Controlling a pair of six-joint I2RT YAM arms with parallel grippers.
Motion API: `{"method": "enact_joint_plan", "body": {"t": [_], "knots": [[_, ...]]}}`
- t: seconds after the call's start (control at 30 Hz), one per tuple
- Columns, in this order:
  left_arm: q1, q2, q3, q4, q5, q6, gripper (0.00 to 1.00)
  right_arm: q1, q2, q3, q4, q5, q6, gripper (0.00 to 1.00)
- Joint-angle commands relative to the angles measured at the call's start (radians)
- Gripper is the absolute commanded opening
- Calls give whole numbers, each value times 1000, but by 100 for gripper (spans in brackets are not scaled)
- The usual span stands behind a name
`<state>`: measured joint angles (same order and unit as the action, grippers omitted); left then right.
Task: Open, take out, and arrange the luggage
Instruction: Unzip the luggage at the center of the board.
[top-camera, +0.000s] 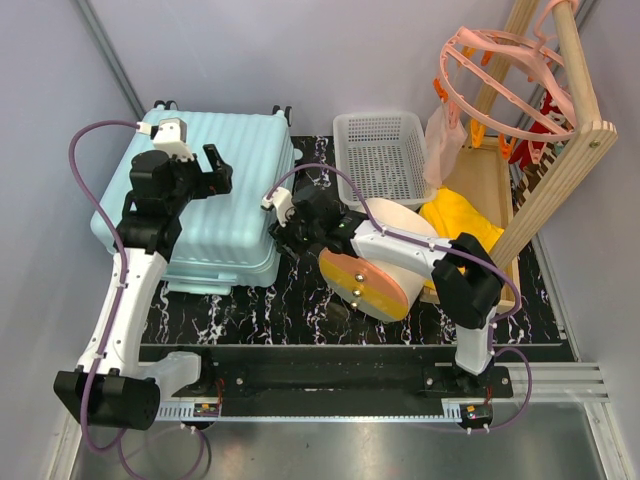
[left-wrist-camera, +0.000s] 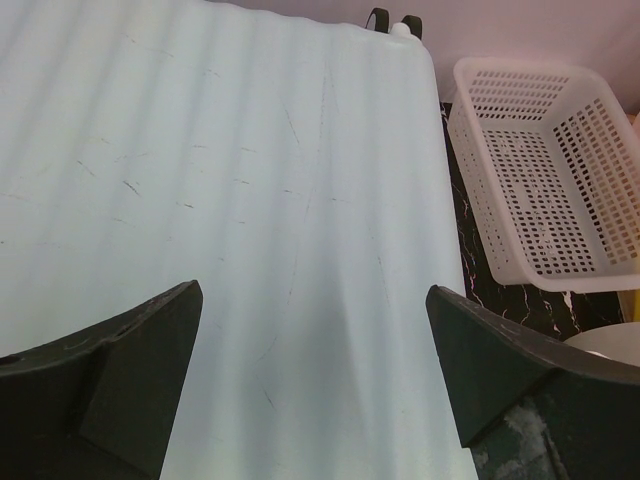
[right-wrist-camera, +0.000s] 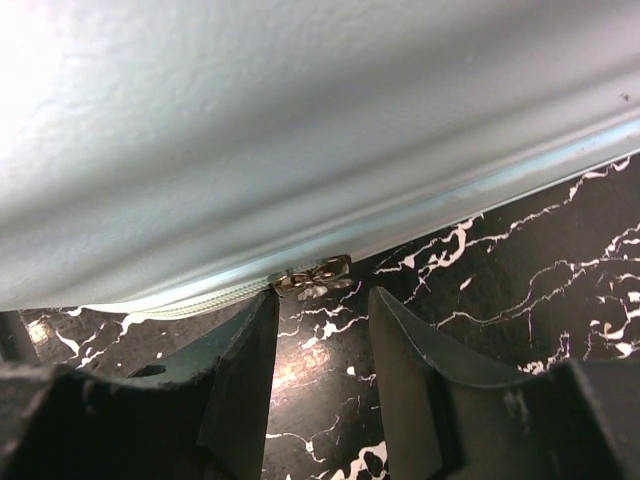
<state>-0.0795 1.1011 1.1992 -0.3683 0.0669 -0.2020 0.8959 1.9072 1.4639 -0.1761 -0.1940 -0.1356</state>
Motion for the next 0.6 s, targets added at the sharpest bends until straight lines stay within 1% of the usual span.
{"method": "enact_joint_plan", "body": {"t": [0.0,0.27,0.47,0.5,0.53,0.57], "knots": [[1,-15,11,31,-15,18,99,8,-42,-25,93,-78,-6,49],[3,-14,11,29,-19,21,99,8,0,-7,125,-65,-22,47],[3,-10,10,29,-16,16,99,6,-3,-20,162,-117,-62,34],[1,-10,10,29,-13,13,99,8,-5,-22,167,-128,-67,30],[3,-7,8,31,-9,12,99,6,-7,-20,167,-140,-74,21],[3,-7,10,31,-4,12,99,6,-11,-22,167,-143,-78,17]]}}
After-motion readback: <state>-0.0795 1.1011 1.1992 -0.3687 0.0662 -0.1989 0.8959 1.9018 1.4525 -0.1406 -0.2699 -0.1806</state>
